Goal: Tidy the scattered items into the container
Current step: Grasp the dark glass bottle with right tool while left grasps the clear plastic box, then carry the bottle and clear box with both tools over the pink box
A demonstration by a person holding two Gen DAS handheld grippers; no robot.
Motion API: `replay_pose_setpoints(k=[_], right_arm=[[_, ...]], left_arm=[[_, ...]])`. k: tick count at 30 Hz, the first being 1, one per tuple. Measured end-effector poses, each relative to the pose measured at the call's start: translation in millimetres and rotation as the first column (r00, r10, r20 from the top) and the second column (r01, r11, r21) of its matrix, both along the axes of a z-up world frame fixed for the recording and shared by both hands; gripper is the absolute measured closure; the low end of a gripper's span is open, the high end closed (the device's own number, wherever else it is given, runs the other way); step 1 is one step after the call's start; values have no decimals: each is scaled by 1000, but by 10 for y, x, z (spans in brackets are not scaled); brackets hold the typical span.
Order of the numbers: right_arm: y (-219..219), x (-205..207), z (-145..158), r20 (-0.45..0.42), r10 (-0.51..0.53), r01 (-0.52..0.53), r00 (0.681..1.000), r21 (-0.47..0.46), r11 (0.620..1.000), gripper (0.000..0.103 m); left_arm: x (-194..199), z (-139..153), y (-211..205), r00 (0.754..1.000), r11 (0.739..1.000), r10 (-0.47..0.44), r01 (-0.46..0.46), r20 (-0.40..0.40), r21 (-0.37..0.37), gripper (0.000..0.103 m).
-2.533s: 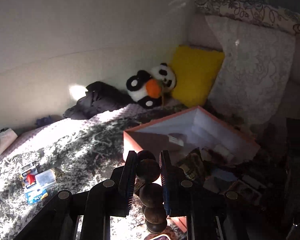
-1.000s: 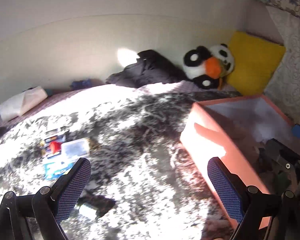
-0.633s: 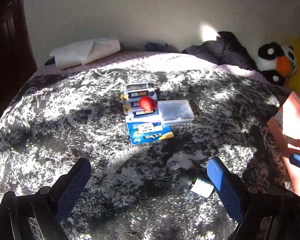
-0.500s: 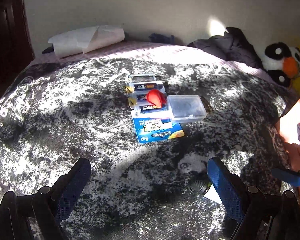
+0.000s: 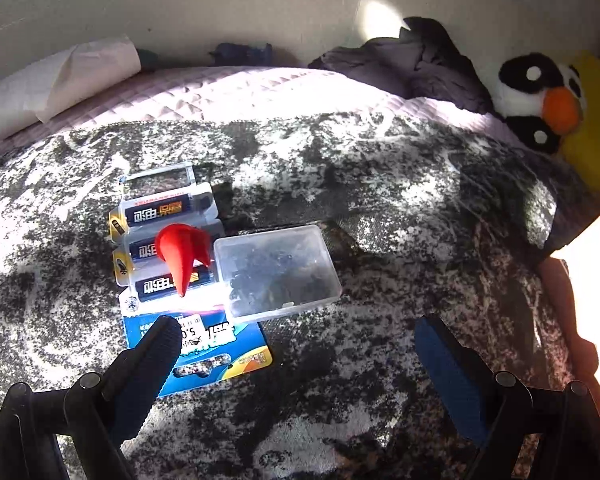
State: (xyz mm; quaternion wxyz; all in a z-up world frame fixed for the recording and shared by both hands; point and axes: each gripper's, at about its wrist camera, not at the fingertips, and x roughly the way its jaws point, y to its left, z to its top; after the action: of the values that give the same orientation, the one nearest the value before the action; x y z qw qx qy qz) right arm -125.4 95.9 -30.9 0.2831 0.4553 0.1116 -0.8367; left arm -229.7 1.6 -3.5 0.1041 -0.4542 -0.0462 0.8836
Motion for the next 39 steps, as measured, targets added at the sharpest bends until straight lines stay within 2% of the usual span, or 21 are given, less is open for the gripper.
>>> replay_pose_setpoints(k=[5,8,9,11,14,23,29,33,39], right_arm=[[22,159,2,4,57,-57,998,20,998,77],[80,153,10,18,52,-52,998,13,999,77],[100,145,11,19,48,-48,999,13,999,77],[133,127,11,24,43,-43,999,15,999,77],[178,115,24,28,33,-34,999,19,999,77],[277,207,202,2,15,-16,1000,16,1000,77],[231,634,516,-67,30,-30,997,-1,1000,77],[345,894,790,-122,31,-33,992,-16,999,77],[635,1192,1237,-208,-22,10,978,-59,998,77]], left_arm=[[-230,-188,101,999,1000,29,-29,17,-12,6],[-337,-288,156,999,999,41,-41,29,-21,7],[-364,-323,178,998,998,46,-45,34,-31,11],[-374,-354,203,998,996,53,-52,19,-68,32],[-318,-322,160,998,996,55,-55,0,-69,32],[232,210,-174,992,992,106,-111,-75,-68,32],[754,680,-301,982,987,124,-137,-144,-85,32],[1099,996,-227,972,985,116,-138,-202,-99,32],[1512,1415,124,959,988,66,-102,-277,-117,32]])
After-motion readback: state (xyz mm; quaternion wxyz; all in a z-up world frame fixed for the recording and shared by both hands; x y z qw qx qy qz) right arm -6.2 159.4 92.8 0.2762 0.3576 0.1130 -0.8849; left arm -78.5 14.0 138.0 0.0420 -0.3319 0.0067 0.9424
